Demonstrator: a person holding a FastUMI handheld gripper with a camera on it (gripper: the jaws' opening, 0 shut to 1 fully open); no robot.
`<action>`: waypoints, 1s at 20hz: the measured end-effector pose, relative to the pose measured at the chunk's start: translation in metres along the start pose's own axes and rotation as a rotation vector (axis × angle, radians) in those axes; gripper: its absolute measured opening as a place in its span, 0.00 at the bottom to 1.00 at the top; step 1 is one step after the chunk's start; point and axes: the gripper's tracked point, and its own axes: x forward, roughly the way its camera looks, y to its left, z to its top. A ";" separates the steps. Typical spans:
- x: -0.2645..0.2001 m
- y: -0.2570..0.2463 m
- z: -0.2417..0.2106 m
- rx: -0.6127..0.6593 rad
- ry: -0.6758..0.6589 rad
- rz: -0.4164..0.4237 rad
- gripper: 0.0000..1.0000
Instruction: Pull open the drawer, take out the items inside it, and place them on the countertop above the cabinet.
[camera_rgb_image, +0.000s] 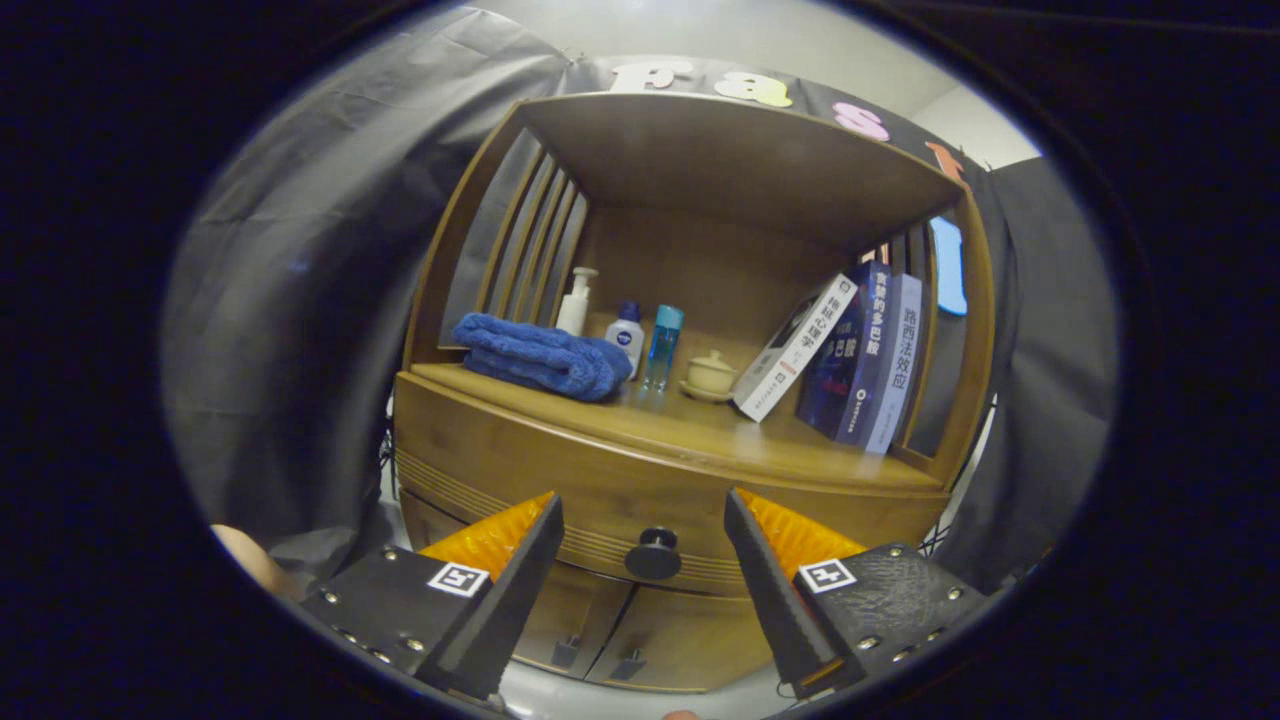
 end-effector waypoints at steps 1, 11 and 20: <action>0.006 -0.001 -0.004 0.004 0.008 -0.006 0.97; 0.052 -0.010 -0.060 0.042 0.137 -0.059 0.80; 0.055 -0.008 -0.066 0.075 0.147 -0.073 0.43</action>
